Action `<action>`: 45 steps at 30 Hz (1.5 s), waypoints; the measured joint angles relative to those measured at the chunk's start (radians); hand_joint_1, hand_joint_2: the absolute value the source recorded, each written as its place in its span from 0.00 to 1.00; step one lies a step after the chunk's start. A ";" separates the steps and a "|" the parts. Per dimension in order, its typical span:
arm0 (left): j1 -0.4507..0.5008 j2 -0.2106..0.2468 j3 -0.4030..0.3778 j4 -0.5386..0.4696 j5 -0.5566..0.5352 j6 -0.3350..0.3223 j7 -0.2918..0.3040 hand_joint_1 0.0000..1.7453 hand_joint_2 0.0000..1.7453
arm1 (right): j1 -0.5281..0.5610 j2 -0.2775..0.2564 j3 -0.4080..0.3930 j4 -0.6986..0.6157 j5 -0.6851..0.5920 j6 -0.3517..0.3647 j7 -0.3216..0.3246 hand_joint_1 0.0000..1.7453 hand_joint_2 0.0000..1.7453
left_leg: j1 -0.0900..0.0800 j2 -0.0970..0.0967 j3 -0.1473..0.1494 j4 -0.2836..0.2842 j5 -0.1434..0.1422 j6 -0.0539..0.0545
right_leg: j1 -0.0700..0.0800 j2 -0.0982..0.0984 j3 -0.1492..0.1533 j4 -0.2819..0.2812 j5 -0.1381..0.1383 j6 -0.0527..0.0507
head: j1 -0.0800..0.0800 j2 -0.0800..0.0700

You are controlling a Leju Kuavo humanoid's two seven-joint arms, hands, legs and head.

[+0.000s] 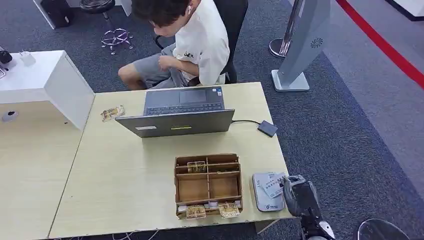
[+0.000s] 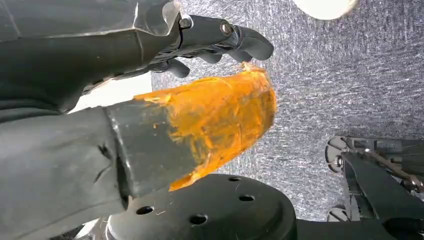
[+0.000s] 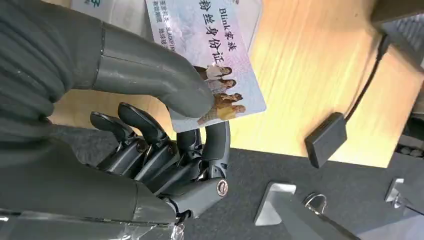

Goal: Pass the card to the sensor for recognition and then transmit it.

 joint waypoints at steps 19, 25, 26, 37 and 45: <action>0.000 -0.005 0.015 0.000 0.003 0.000 0.006 0.00 0.00 | -0.024 0.000 0.000 0.061 0.068 -0.044 0.015 1.00 1.00 | 0.000 0.000 0.000 0.000 0.000 0.000 | 0.000 0.000 0.000 0.000 0.000 0.000 | 0.000 0.000; 0.000 -0.006 0.022 0.000 0.006 0.002 -0.008 0.00 0.00 | -0.029 0.000 0.002 0.061 0.095 -0.043 0.025 1.00 1.00 | 0.000 0.000 0.000 0.000 0.000 0.000 | 0.000 0.000 0.000 0.000 0.000 0.000 | 0.000 0.000; 0.000 -0.006 0.023 0.000 0.006 0.003 -0.008 0.00 0.00 | -0.030 0.000 0.004 0.061 0.096 -0.043 0.026 1.00 1.00 | 0.000 0.000 0.000 0.000 0.000 0.000 | 0.000 0.000 0.000 0.000 0.000 0.000 | 0.000 0.000; 0.001 -0.010 0.032 0.000 0.006 0.004 0.004 0.00 0.00 | -0.034 0.000 0.027 0.061 0.105 -0.043 0.033 1.00 1.00 | 0.000 0.000 0.000 0.000 0.000 0.000 | 0.000 0.000 0.000 0.000 0.000 0.000 | 0.000 0.000; 0.001 -0.010 0.039 0.000 0.006 0.004 -0.018 0.00 0.00 | -0.034 0.000 0.037 0.061 0.108 -0.050 0.035 1.00 1.00 | 0.000 0.000 0.000 0.000 0.000 0.000 | 0.000 0.000 0.000 0.000 0.000 0.000 | 0.000 0.000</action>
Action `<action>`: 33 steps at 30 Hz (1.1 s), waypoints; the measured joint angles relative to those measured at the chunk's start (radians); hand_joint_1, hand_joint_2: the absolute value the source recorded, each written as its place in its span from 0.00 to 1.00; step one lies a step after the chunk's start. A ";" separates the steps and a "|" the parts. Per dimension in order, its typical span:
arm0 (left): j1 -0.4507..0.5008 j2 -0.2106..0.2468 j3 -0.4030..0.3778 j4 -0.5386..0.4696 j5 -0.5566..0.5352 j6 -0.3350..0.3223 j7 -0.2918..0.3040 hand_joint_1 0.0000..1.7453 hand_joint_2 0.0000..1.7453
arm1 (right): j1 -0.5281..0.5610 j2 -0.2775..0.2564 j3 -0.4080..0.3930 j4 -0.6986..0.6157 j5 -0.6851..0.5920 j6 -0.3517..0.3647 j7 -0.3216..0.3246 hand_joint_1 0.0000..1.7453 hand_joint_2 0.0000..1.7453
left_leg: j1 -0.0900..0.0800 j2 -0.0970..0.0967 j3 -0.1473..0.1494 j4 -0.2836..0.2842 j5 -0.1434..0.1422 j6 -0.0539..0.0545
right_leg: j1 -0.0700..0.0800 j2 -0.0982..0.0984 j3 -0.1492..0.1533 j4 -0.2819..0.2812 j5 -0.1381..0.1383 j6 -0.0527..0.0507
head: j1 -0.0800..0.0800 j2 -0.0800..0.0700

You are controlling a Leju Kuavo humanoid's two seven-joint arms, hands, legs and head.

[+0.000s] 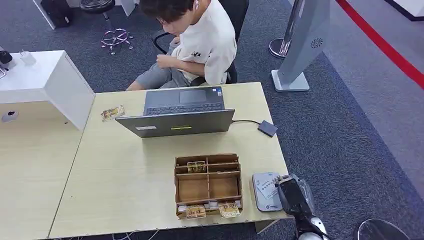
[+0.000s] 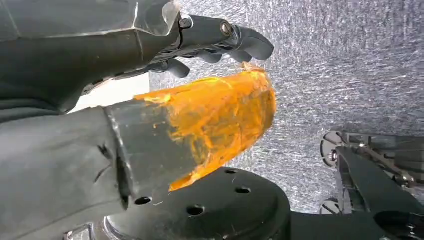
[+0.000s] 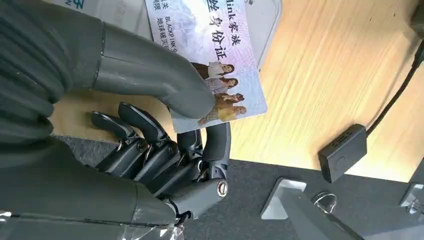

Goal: Pass the card to the sensor for recognition and then transmit it.

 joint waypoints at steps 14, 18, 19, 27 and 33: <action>0.003 0.000 0.001 0.000 -0.002 0.000 0.024 0.00 0.00 | 0.000 0.000 0.006 0.001 0.021 -0.014 0.018 1.00 1.00 | 0.000 0.000 0.000 0.000 0.000 0.000 | 0.000 0.000 0.000 0.000 0.000 0.000 | 0.000 0.000; 0.004 0.000 0.002 0.000 -0.005 0.001 0.024 0.00 0.00 | -0.002 0.000 0.006 0.007 0.043 -0.031 0.026 1.00 1.00 | 0.000 0.000 0.000 0.000 0.000 0.000 | 0.000 0.000 0.000 0.000 0.000 0.000 | 0.000 0.000; 0.004 0.001 0.003 0.000 -0.005 0.001 0.023 0.00 0.00 | -0.003 0.000 0.006 0.009 0.048 -0.034 0.028 1.00 1.00 | 0.000 0.000 0.000 0.000 0.000 0.000 | 0.000 0.000 0.000 0.000 0.000 0.000 | 0.000 0.000; 0.003 0.005 0.008 0.000 -0.007 0.002 -0.008 0.00 0.00 | -0.023 -0.004 0.010 0.037 0.087 -0.062 0.038 1.00 1.00 | 0.000 0.000 0.000 0.000 0.000 0.000 | 0.000 0.000 0.000 0.000 0.000 0.000 | 0.000 0.000; 0.003 0.004 0.008 0.000 -0.007 0.003 0.000 0.00 0.00 | -0.033 -0.005 0.014 0.048 0.093 -0.066 0.043 1.00 1.00 | 0.000 0.000 0.001 0.000 0.000 0.000 | 0.000 0.000 0.001 0.000 0.000 0.000 | 0.000 0.000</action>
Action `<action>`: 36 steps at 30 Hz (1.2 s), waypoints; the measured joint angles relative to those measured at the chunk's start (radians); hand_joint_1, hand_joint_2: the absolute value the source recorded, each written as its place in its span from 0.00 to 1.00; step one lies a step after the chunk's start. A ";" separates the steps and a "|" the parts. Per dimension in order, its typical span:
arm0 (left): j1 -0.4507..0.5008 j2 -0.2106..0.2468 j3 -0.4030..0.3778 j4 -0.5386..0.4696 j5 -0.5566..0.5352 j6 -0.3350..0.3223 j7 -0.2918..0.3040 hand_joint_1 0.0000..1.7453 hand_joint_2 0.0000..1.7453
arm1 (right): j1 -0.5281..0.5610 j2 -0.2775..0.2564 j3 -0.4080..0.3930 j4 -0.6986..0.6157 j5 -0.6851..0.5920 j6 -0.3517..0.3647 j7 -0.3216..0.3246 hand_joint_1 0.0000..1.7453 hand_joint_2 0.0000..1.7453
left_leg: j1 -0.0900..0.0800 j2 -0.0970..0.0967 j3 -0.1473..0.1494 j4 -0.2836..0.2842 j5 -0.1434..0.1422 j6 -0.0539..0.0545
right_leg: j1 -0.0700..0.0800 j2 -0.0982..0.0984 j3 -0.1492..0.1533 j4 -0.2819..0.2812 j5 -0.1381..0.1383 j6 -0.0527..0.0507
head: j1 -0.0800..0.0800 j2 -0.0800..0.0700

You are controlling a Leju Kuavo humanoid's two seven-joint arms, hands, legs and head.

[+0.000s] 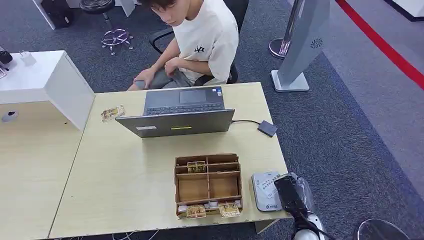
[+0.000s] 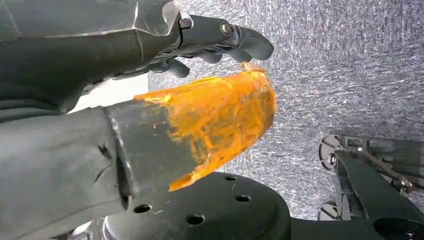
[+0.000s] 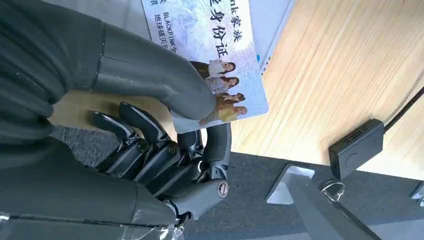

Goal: Pass the card to the sensor for recognition and then transmit it.

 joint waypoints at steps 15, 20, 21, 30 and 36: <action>0.000 0.000 0.003 0.000 -0.002 0.002 0.018 0.00 0.00 | -0.004 0.000 0.000 0.005 -0.038 0.002 -0.015 1.00 1.00 | 0.000 0.000 0.000 0.000 0.000 0.000 | 0.000 0.000 0.000 0.000 0.000 0.000 | 0.000 0.000; 0.000 0.000 0.011 0.000 -0.011 0.001 0.004 0.00 0.00 | 0.007 0.007 0.000 -0.040 -0.087 -0.039 -0.066 1.00 1.00 | 0.000 0.000 0.000 0.000 0.000 0.000 | 0.000 0.000 0.000 0.000 0.000 0.000 | 0.000 0.000; 0.000 0.000 0.012 0.000 -0.012 0.001 0.001 0.00 0.00 | 0.010 0.010 0.000 -0.058 -0.094 -0.056 -0.079 1.00 1.00 | 0.000 0.000 0.000 0.000 0.000 0.000 | 0.000 0.000 0.000 0.000 0.000 0.000 | 0.000 0.000; 0.000 -0.012 0.015 0.000 -0.032 0.002 -0.005 0.00 0.00 | 0.053 0.071 -0.013 -0.277 -0.162 -0.165 -0.172 1.00 1.00 | 0.000 0.000 0.000 0.000 0.000 0.000 | 0.000 0.000 0.000 0.000 0.000 0.000 | 0.000 0.000; 0.000 -0.014 0.015 0.000 -0.040 -0.002 0.002 0.00 0.00 | 0.072 0.097 -0.018 -0.355 -0.205 -0.206 -0.232 1.00 1.00 | 0.000 0.000 0.000 0.000 0.000 0.000 | 0.000 0.000 0.000 0.000 0.000 0.000 | 0.000 0.000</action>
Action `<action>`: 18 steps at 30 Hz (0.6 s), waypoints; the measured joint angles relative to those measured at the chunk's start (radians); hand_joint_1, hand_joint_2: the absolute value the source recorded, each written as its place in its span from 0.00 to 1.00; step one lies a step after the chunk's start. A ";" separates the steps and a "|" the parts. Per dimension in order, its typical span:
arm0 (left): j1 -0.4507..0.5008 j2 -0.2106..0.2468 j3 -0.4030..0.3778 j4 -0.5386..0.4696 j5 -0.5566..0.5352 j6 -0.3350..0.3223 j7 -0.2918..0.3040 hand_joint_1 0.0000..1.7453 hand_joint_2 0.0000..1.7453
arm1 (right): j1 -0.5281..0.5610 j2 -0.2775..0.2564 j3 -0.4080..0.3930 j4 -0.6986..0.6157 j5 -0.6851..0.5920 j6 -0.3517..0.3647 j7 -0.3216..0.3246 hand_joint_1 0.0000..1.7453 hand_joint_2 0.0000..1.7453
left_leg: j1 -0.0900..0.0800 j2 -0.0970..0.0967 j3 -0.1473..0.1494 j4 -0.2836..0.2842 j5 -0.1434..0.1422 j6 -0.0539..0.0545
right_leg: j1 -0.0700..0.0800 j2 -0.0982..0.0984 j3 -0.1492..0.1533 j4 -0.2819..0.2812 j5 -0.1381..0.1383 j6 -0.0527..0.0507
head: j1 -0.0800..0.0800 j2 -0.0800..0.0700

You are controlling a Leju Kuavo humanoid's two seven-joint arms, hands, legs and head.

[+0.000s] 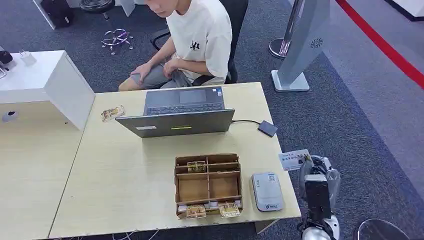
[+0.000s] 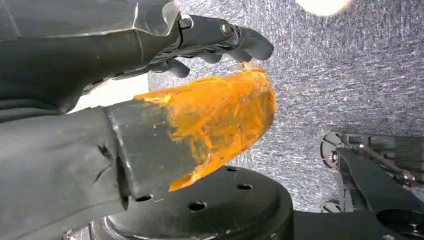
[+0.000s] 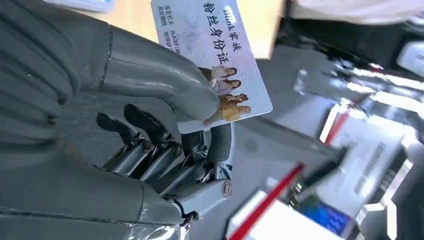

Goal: Pass the card to the sensor for recognition and then transmit it.

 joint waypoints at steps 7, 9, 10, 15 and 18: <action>0.000 0.000 0.000 0.000 -0.030 -0.016 0.021 0.00 0.00 | 0.012 0.025 0.056 -0.163 0.057 -0.070 -0.059 1.00 1.00 | 0.000 0.000 0.000 0.000 0.000 0.000 | 0.000 0.000 0.000 0.000 0.000 0.000 | 0.000 0.000; -0.001 0.000 0.000 0.000 -0.039 -0.021 0.021 0.00 0.00 | -0.002 0.025 0.101 -0.176 0.131 -0.087 -0.069 1.00 1.00 | 0.000 0.000 0.000 0.000 0.000 0.000 | 0.000 0.000 0.000 0.000 0.000 0.000 | 0.000 0.000; -0.001 0.000 0.000 0.000 -0.046 -0.024 0.021 0.00 0.00 | -0.012 0.025 0.126 -0.178 0.175 -0.090 -0.076 1.00 1.00 | 0.000 0.000 0.000 0.000 0.000 0.000 | 0.000 0.000 0.000 0.000 0.000 0.000 | 0.000 0.000; -0.007 0.000 -0.003 0.000 -0.084 -0.043 0.019 0.00 0.00 | -0.125 0.030 0.241 -0.167 0.385 -0.094 -0.068 1.00 1.00 | 0.000 0.001 0.000 0.000 0.001 -0.001 | 0.000 0.001 0.000 0.001 0.001 -0.001 | 0.000 0.000; -0.009 0.000 -0.010 0.000 -0.103 -0.053 0.019 0.00 0.00 | -0.200 0.030 0.298 -0.136 0.489 -0.094 -0.040 1.00 1.00 | 0.000 0.001 0.000 0.000 0.002 -0.001 | 0.000 0.000 0.000 0.001 0.001 -0.001 | 0.000 0.000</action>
